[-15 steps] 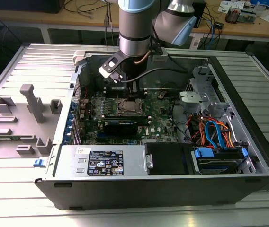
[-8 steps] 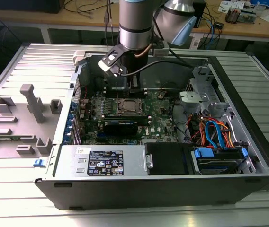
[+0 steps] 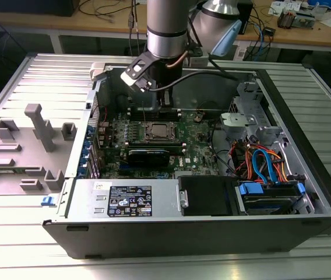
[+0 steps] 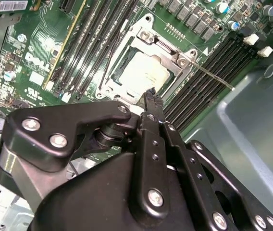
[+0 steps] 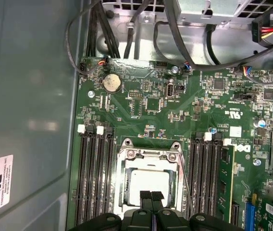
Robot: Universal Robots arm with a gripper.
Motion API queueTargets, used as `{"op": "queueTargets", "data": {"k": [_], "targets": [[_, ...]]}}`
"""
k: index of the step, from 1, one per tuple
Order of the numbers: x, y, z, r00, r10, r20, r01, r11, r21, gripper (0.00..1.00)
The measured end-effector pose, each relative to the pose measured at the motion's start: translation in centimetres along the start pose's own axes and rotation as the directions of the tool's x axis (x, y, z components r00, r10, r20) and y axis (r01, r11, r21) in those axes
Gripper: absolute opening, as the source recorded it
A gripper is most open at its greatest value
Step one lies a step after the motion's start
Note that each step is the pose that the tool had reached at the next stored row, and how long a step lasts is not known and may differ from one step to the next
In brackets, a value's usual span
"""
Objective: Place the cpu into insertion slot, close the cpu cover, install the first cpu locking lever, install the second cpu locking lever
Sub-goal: 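Install the first cpu locking lever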
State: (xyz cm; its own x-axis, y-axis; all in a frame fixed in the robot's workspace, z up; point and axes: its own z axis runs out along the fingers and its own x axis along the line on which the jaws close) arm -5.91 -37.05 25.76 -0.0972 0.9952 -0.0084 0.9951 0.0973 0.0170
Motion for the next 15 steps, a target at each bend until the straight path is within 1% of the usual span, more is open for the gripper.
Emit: {"op": "queueTargets", "data": {"k": [3, 6, 8, 10, 12, 13, 15], "targets": [[0.0, 0.0, 0.0, 0.9983, -0.059, -0.0009, 0.059, 0.9983, -0.0005, 0.11], [0.0, 0.0, 0.0, 0.9939, -0.11, -0.0017, 0.11, 0.9939, -0.001, 0.11], [-0.01, -0.04, 0.0, 0.988, -0.154, -0.0024, 0.154, 0.988, -0.0014, 0.11], [-0.01, -0.08, 0.0, 0.9842, -0.177, -0.0029, 0.177, 0.9842, -0.0017, 0.11], [-0.01, -0.15, -0.01, 0.9758, -0.219, -0.0034, 0.219, 0.9758, -0.0021, 0.11], [-0.02, -0.17, 0.0, 0.9733, -0.229, -0.0036, 0.229, 0.9733, -0.0024, 0.11], [-0.01, -0.17, 0.0, 0.9695, -0.245, -0.0039, 0.245, 0.9695, -0.0025, 0.11]]}}
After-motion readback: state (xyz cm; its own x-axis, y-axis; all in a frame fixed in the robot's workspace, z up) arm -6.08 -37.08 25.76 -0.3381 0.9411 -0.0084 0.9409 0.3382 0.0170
